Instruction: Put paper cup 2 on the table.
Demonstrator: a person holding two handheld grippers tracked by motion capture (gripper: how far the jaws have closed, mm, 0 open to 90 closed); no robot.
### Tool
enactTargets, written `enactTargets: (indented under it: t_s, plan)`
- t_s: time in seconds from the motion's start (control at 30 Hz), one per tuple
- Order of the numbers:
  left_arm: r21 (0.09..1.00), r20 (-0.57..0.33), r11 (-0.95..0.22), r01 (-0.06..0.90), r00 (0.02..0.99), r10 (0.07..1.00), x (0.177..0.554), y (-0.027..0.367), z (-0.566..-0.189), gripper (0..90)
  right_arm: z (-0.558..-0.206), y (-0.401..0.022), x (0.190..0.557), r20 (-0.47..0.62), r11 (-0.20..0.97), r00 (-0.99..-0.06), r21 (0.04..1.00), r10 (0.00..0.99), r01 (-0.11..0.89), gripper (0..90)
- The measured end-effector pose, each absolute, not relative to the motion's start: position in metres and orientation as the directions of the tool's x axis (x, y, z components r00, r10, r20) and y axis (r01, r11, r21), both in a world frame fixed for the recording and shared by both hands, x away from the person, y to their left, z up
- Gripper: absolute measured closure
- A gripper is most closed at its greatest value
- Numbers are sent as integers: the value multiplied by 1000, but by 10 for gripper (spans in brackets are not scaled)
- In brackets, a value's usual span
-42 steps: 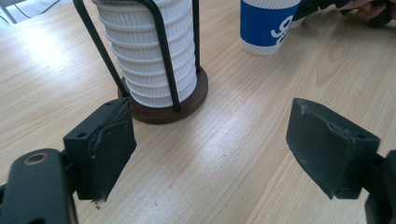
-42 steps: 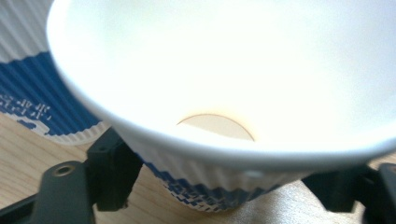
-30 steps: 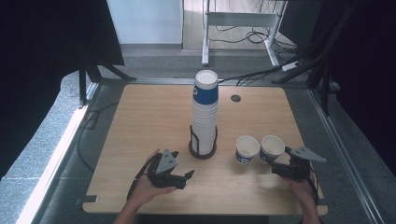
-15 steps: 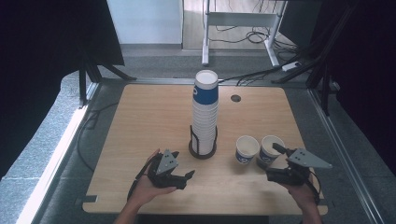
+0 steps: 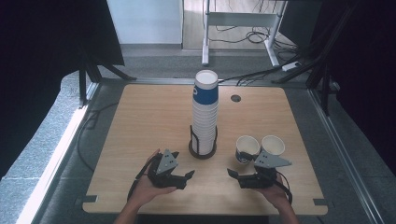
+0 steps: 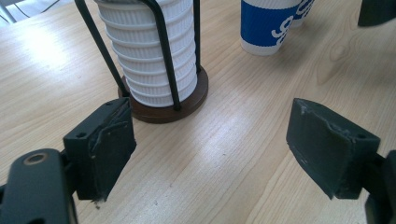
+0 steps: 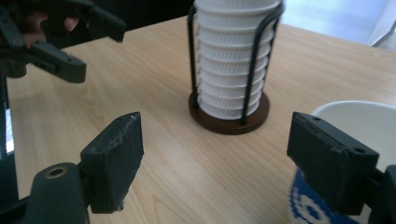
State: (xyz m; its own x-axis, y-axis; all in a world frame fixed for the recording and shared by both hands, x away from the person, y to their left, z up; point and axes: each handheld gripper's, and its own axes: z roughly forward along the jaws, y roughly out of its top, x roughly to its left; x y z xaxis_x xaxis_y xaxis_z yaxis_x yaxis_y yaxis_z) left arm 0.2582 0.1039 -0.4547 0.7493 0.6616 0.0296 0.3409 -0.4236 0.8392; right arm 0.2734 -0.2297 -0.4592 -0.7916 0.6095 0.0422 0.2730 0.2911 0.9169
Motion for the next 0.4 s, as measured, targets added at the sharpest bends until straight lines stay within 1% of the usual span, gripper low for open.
enactTargets:
  t_s: [0.13, 0.4]
  plan:
    - [839, 29, -423, 342, 749, 662, 258, 104, -455, 156, -461, -224, 272, 33, 303, -807, 917, 590, 259, 185]
    - [835, 29, -428, 344, 750, 661, 259, 103, -456, 156, -461, -226, 273, 25, 303, -802, 918, 597, 254, 183]
